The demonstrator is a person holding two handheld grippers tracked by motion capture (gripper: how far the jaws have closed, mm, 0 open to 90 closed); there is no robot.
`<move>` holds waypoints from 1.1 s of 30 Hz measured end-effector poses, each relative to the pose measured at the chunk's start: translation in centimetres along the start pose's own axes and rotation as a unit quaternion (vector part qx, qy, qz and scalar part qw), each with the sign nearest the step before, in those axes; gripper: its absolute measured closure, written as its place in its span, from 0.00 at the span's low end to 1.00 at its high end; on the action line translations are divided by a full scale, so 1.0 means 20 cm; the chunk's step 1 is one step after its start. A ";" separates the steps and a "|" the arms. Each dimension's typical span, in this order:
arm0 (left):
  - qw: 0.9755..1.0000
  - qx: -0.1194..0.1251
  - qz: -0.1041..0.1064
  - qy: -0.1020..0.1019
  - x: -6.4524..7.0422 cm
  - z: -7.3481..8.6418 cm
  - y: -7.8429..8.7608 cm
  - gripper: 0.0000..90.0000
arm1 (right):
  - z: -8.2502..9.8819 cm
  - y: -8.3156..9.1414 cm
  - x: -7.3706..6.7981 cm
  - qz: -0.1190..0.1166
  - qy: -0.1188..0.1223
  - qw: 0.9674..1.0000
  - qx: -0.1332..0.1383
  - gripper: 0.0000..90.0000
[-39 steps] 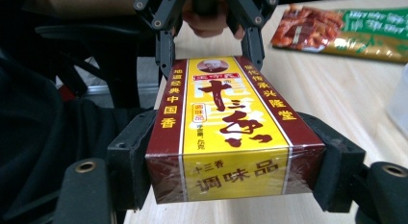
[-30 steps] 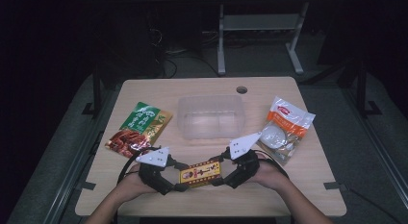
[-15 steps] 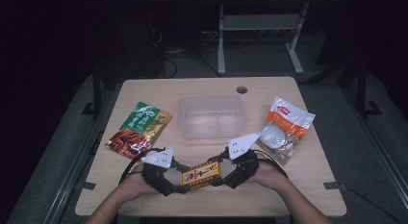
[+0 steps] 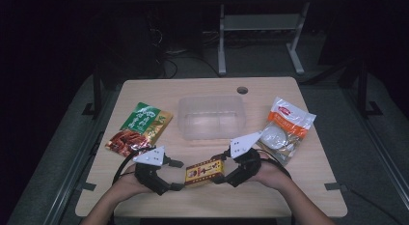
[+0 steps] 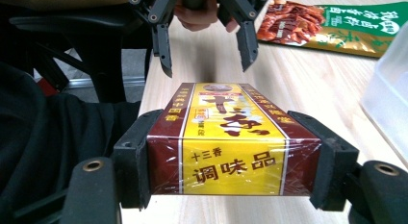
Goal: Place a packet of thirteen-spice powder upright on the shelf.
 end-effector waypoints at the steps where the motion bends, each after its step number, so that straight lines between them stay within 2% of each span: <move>1: 1.000 -0.005 -0.002 0.004 0.00 0.01 0.01 0.26 | 0.00 0.00 0.00 0.002 -0.003 1.000 0.000 0.35; 5: 0.999 -0.018 -0.016 0.023 -0.01 0.04 0.01 0.25 | 0.01 0.01 0.02 0.009 -0.004 1.000 -0.012 0.35; 7: 0.999 -0.027 -0.029 0.028 -0.01 0.06 0.01 0.25 | 0.00 0.02 0.03 0.016 0.011 1.000 -0.020 0.35; 10: 0.998 -0.040 -0.042 0.036 -0.02 0.09 0.04 0.25 | -0.01 0.03 0.03 0.020 0.006 1.000 -0.022 0.35; 12: 0.997 -0.040 -0.051 0.041 -0.03 0.11 0.06 0.25 | -0.02 0.05 0.04 0.025 0.014 0.999 -0.025 0.35; 14: 0.996 -0.040 -0.064 0.042 -0.05 0.11 0.08 0.25 | -0.04 0.06 0.05 0.028 0.007 0.999 -0.024 0.35; 17: 0.996 -0.032 -0.071 0.045 -0.05 0.12 0.10 0.25 | -0.07 0.08 0.08 0.029 0.007 0.999 -0.020 0.35; 22: 0.995 -0.040 -0.074 0.043 -0.07 0.15 0.10 0.25 | -0.13 0.10 0.15 0.038 0.012 0.999 -0.021 0.35; 23: 0.996 -0.040 -0.075 0.042 -0.08 0.15 0.10 0.25 | -0.15 0.10 0.17 0.041 0.020 0.999 -0.023 0.35; 24: 0.995 -0.040 -0.076 0.041 -0.08 0.15 0.10 0.25 | -0.16 0.10 0.17 0.043 0.014 0.999 -0.023 0.35; 26: 0.995 -0.039 -0.076 0.044 -0.08 0.16 0.09 0.25 | -0.18 0.11 0.21 0.046 0.025 0.998 -0.030 0.35; 28: 0.995 -0.045 -0.074 0.042 -0.08 0.16 0.09 0.25 | -0.21 0.10 0.23 0.048 0.020 0.998 -0.034 0.35; 32: 0.995 -0.049 -0.073 0.035 -0.07 0.16 0.08 0.25 | -0.26 0.09 0.30 0.058 0.034 0.996 -0.050 0.35; 33: 0.995 -0.051 -0.074 0.034 -0.07 0.16 0.08 0.25 | -0.27 0.08 0.31 0.059 0.029 0.996 -0.053 0.35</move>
Point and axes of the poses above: each handheld gripper's, and its own axes: y roughly backward along the jaws, z roughly out of its underside, x roughly to its right, the point moved 6 cm from there along -y, roughly forward along the jaws, and after that the axes turned 7 degrees about x, right-handed, at the moved point
